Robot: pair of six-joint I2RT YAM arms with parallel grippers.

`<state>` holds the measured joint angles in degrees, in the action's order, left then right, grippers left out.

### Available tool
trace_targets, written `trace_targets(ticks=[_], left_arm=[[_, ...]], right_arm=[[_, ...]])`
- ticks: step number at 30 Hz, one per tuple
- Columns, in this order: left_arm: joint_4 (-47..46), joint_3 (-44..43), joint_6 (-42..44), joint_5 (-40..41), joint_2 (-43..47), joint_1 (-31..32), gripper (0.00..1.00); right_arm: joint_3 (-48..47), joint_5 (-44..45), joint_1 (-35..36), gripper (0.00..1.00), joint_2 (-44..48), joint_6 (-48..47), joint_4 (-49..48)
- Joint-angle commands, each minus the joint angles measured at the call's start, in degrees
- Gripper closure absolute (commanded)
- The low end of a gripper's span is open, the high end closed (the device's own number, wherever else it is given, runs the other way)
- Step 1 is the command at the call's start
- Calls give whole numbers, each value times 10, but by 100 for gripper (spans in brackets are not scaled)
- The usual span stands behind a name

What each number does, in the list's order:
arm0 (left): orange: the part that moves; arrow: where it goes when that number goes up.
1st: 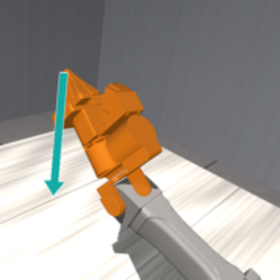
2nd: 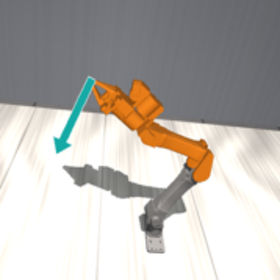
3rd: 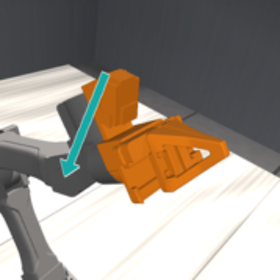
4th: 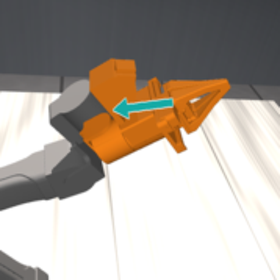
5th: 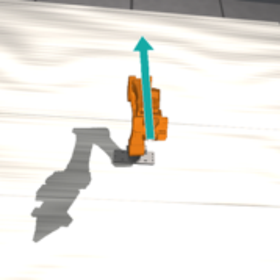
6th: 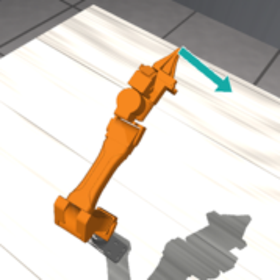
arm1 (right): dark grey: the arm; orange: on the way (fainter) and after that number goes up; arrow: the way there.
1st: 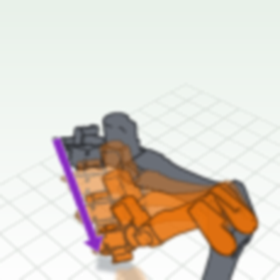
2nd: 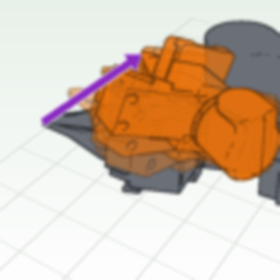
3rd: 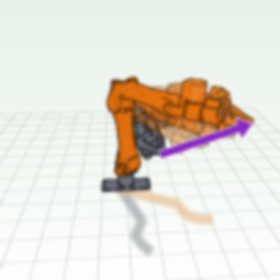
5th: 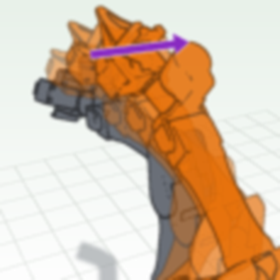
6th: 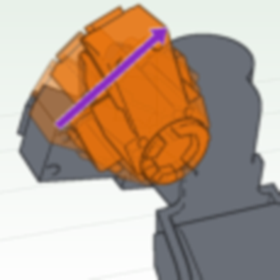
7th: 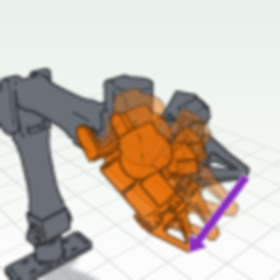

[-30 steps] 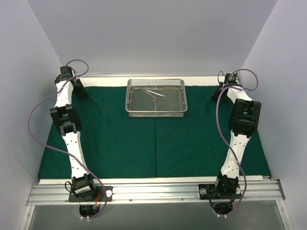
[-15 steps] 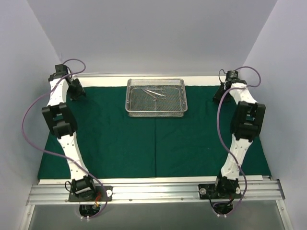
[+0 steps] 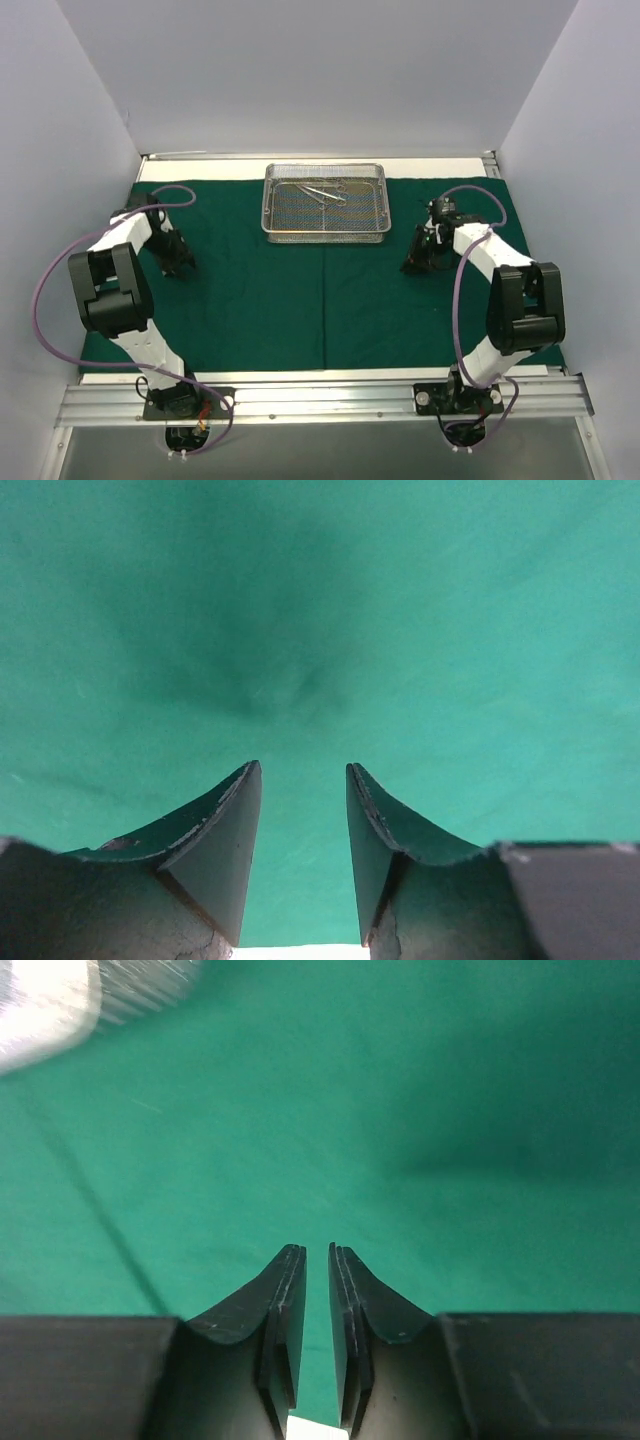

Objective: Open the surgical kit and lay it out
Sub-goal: Smooth out the surgical kit at the center of the board.

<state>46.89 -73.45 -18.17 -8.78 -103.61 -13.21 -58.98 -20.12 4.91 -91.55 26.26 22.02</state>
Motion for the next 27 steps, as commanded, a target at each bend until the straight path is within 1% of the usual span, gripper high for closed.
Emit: trace_targets(ticks=[1, 6, 10, 14, 16, 19, 24, 25, 27], left_arm=[[-13, 35, 1, 15, 12, -8, 52], [-3, 47, 11, 7, -34, -26, 54], [-30, 65, 9, 8, -51, -37, 54], [-42, 82, 14, 15, -65, -51, 54], [-52, 97, 17, 14, -67, -58, 54], [-62, 108, 23, 17, -63, -68, 54], [-55, 94, 26, 24, -56, -70, 54], [-52, 92, 28, 25, -54, -70, 54], [-51, 86, 28, 27, -52, -71, 55]], right_arm=[[51, -15, -6, 84, 4, 17, -21], [77, 32, -7, 92, -25, 12, -29], [95, 63, -7, 100, -42, 30, -27], [128, 99, -19, 100, -38, 40, -25], [148, 100, -28, 100, -35, 45, -29], [149, 114, -34, 100, -27, 59, -16], [145, 131, -46, 100, -11, 68, 13], [144, 130, -64, 100, -5, 68, 15], [134, 122, -67, 100, 2, 57, 21]])
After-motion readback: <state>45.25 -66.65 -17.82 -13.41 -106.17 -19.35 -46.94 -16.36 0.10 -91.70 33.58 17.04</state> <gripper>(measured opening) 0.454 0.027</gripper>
